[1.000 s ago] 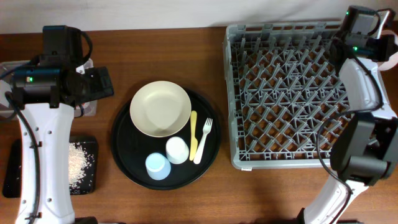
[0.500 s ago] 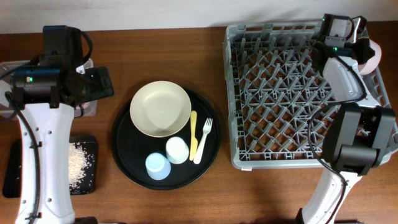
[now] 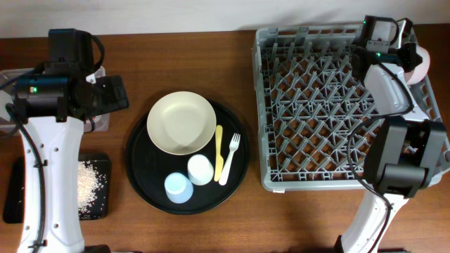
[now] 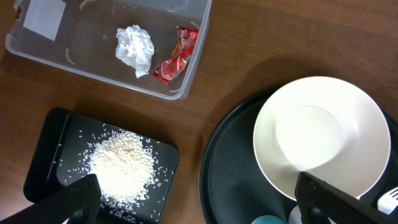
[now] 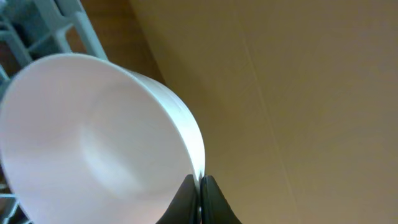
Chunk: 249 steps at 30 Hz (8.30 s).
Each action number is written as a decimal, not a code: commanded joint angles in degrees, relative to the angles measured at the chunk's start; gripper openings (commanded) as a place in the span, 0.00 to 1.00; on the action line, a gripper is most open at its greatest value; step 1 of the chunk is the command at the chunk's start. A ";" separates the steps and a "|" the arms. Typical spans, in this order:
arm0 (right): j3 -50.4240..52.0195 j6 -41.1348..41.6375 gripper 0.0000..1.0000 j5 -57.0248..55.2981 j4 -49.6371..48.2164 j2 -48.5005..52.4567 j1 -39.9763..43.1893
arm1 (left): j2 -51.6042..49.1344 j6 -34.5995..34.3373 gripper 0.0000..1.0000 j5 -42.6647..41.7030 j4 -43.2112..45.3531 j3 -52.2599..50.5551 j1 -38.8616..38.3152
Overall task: Sort waste into correct bins and load items into the dishwasher rack
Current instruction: 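Set the pink bowl into the rack's back right corner and release, then reach the right gripper to the beige plate's rim on the tray, then grasp the beige plate rim with the right gripper and lift it, then lower the beige plate into the rack's back middle and release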
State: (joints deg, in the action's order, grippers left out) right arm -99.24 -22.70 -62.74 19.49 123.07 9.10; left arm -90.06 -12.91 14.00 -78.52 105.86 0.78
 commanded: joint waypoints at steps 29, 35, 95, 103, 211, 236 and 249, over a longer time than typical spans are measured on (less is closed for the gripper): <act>-2.34 14.01 0.09 34.82 18.32 -13.68 -2.40 | 0.09 -0.33 0.99 0.61 -0.02 0.46 0.13; -3.08 14.45 0.04 40.22 17.57 -14.64 3.76 | 0.09 -0.33 0.99 0.61 -0.02 0.46 0.13; -4.22 18.73 0.31 96.04 27.52 -26.80 0.76 | 0.09 -0.33 0.99 0.61 -0.02 0.46 0.15; -3.52 18.51 0.69 99.58 36.70 -19.15 -21.33 | 0.09 -0.33 0.99 0.61 -0.02 0.46 0.13; 19.63 -17.46 0.04 -7.54 -11.28 -23.26 -19.21 | 0.09 -0.33 0.99 0.61 -0.02 0.46 0.13; 23.50 -22.03 0.04 -3.45 -11.56 -23.21 -18.51 | 0.09 -0.33 0.99 0.61 -0.02 0.46 0.13; 23.50 -10.93 0.05 -0.83 -3.28 -23.21 -29.33 | 0.09 -0.33 0.99 0.61 -0.02 0.46 0.13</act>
State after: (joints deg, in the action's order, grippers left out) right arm -76.34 -40.16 -67.70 15.35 99.13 -18.33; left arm -90.06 -12.91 14.00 -78.65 105.86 0.78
